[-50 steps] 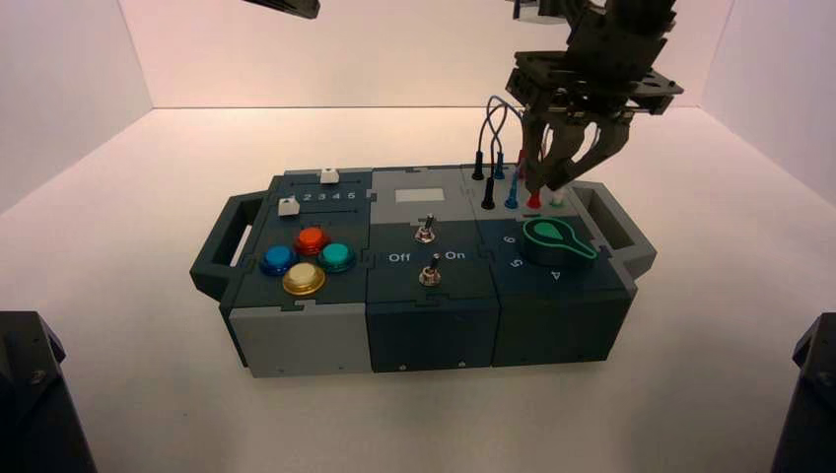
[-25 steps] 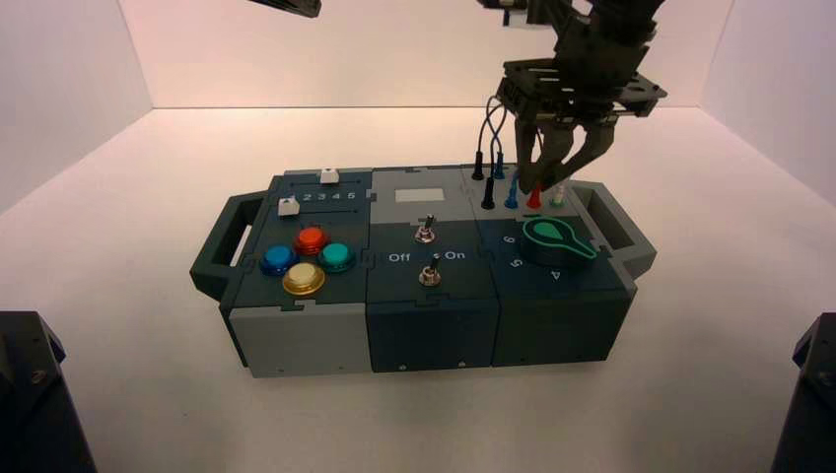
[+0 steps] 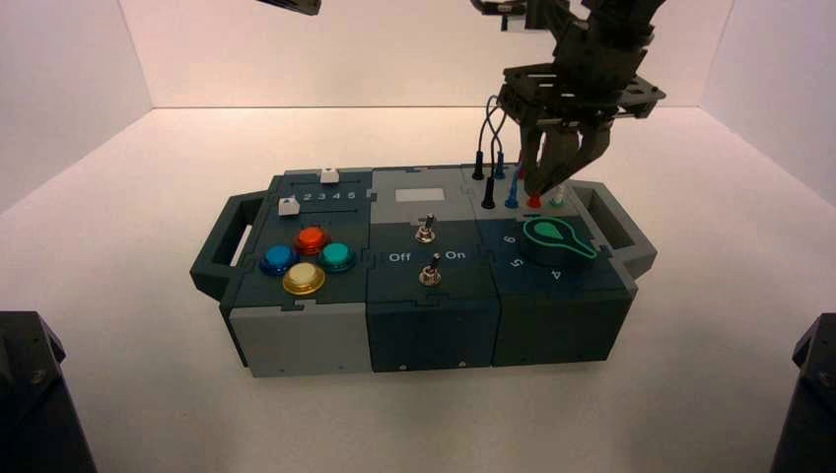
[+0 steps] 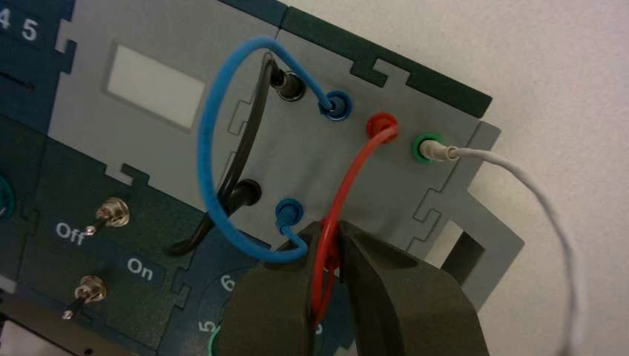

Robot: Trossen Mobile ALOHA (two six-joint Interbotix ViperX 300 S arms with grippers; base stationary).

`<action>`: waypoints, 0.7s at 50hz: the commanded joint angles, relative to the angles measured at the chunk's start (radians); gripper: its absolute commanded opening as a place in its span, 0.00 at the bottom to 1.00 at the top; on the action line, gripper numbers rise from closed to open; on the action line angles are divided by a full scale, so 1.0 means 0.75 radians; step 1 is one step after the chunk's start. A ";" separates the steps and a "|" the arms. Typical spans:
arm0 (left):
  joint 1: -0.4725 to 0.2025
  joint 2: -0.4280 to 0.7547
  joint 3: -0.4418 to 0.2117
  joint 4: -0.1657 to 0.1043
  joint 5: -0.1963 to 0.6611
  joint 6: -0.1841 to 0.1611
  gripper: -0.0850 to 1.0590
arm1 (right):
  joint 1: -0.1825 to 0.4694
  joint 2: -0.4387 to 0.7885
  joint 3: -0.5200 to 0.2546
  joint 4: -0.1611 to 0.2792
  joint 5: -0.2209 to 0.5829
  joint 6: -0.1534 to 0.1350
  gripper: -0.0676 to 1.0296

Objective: Pull the red wire.

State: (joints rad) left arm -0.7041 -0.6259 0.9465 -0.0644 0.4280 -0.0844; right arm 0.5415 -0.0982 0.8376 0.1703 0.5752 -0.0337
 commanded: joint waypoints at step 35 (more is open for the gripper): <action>-0.004 -0.004 -0.059 0.004 -0.008 -0.002 0.05 | -0.008 -0.151 -0.031 -0.049 -0.059 0.022 0.35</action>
State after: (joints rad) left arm -0.7041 -0.6259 0.9357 -0.0644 0.4280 -0.0844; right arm 0.5354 -0.1825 0.8376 0.1381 0.5522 -0.0199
